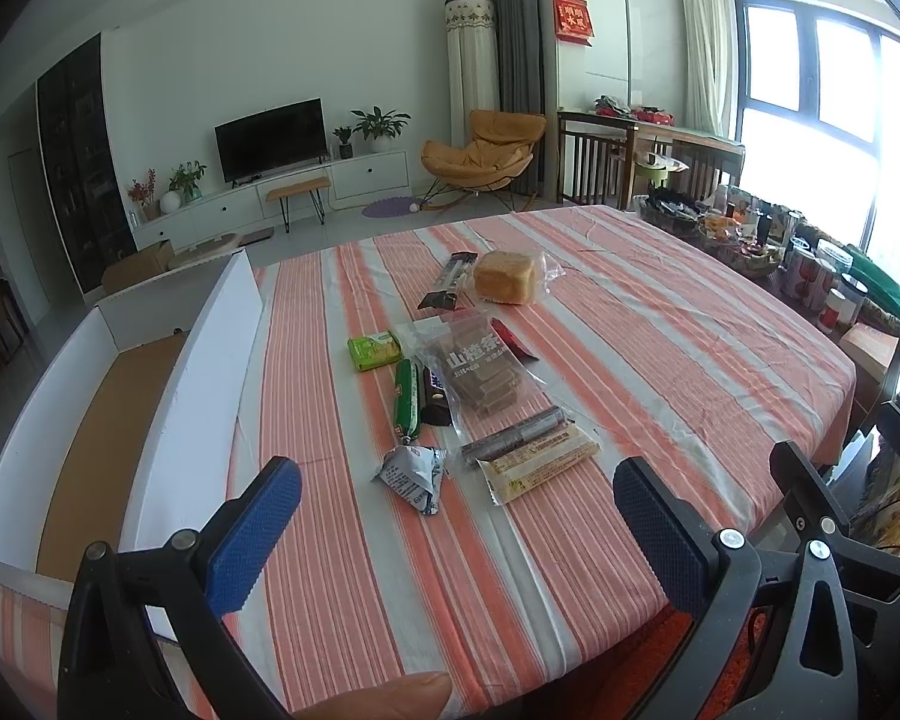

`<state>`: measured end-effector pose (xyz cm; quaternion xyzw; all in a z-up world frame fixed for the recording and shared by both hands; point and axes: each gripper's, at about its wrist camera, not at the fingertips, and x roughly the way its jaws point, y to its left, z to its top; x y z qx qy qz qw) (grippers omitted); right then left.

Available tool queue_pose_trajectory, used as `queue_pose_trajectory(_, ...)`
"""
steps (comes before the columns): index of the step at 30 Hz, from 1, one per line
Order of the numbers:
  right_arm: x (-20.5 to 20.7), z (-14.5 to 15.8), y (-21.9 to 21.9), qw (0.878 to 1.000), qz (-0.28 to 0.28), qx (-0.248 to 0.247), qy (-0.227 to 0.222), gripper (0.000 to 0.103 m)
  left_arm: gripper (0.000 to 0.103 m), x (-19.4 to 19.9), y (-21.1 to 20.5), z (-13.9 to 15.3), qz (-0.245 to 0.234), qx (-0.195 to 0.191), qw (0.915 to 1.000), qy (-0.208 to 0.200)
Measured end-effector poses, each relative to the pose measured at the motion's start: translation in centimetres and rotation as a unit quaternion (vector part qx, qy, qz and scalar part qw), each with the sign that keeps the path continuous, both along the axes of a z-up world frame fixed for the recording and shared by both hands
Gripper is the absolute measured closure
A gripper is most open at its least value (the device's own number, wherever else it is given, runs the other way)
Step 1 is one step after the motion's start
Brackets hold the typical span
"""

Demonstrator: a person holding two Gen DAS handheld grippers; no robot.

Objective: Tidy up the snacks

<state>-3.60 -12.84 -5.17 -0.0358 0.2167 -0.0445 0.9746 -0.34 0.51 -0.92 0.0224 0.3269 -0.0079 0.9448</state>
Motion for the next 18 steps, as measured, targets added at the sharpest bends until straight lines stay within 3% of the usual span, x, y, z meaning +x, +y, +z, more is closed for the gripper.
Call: queue_pose_trajectory(18,-0.35,0.51,-0.42,1.000,-0.005,0.004,-0.010,0.006,0.000,-0.49,0.04,0.82,0.001,-0.005,1.0000,-0.002)
